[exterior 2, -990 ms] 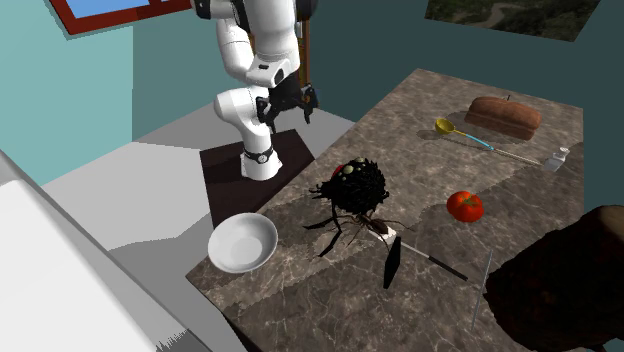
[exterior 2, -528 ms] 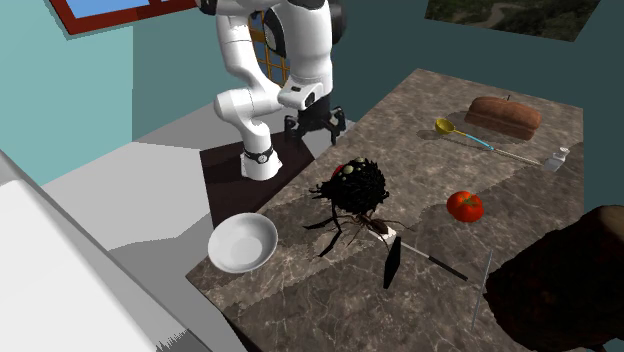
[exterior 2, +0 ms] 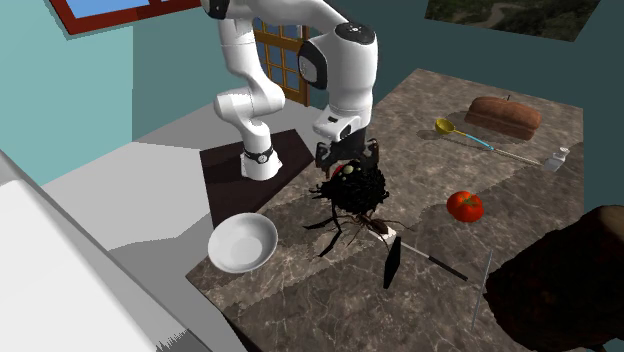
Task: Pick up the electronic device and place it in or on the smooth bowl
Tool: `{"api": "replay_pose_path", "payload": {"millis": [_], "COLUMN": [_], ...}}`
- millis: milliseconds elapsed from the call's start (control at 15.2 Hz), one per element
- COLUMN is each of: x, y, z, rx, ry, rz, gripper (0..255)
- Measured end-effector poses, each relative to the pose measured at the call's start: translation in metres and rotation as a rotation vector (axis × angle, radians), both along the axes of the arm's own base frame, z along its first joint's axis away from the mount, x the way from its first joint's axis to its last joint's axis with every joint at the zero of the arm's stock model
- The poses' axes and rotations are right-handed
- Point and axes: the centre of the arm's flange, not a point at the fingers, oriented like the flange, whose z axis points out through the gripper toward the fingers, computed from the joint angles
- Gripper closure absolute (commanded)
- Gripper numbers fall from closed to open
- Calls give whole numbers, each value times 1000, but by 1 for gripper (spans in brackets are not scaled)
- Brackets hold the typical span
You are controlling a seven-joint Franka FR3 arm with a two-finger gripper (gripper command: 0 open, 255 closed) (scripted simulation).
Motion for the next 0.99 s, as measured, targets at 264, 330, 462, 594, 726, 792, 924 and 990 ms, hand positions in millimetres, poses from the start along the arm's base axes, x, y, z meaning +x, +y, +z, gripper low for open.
{"api": "replay_pose_path", "payload": {"millis": [264,330,462,594,726,792,924,990], "x": [37,50,73,95,116,126,152,166], "y": [23,27,35,41,49,52,58,58], "z": [-24,-28,-38,-49,-59,-67,-75,-79], "rx": [-21,-27,-37,-48,-58,-63,-74,-79], "ry": [-15,-19,-27,-34,-42,-46,-53,-57], "rz": [-76,-96,-135,-174,-212,-232,-271,-290], "gripper": [0,0,0,0,0,0,0,0]}}
